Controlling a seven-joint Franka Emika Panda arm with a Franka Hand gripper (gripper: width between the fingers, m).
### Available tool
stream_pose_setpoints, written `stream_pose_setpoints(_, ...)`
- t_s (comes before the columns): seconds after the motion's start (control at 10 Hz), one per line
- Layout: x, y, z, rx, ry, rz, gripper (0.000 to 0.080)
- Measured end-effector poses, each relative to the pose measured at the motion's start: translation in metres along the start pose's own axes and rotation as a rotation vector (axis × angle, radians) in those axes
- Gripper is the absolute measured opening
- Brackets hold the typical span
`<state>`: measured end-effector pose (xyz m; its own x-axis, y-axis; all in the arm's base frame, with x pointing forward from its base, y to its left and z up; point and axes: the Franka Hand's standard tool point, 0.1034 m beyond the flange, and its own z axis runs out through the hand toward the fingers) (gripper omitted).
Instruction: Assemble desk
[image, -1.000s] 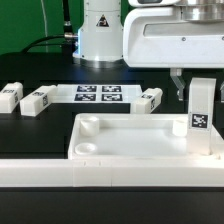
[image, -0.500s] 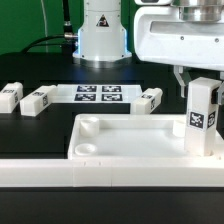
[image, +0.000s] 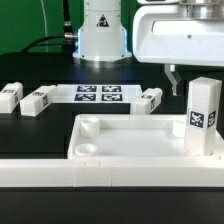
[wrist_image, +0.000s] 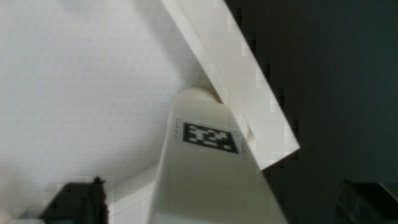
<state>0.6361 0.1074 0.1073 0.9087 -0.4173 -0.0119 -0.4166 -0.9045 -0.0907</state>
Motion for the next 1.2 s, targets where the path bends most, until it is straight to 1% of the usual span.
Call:
stream_pose_setpoints(0.3,0.0000,0.0006,0.0008,-0.001,-0.001,-0.219,0.0648)
stream_pose_setpoints(0.4,0.0004,0.0015,0.0008,-0.012,0.003,-0.335,0.0648)
stream_pose_setpoints(0.5,0.0004,0.0019,0.0011,-0.014,0.003,-0.450,0.0648)
stream_pose_setpoints(0.7,-0.0003,0.0009,0.0012,-0.013,0.001,-0.574,0.0648)
stream_pose_setpoints(0.9,0.0006,0.0016,0.0014,-0.024,0.002,-0.740,0.0648)
stream_pose_setpoints(1.2,0.0022,0.0034,0.0016,-0.028,-0.002,-1.015,0.0648)
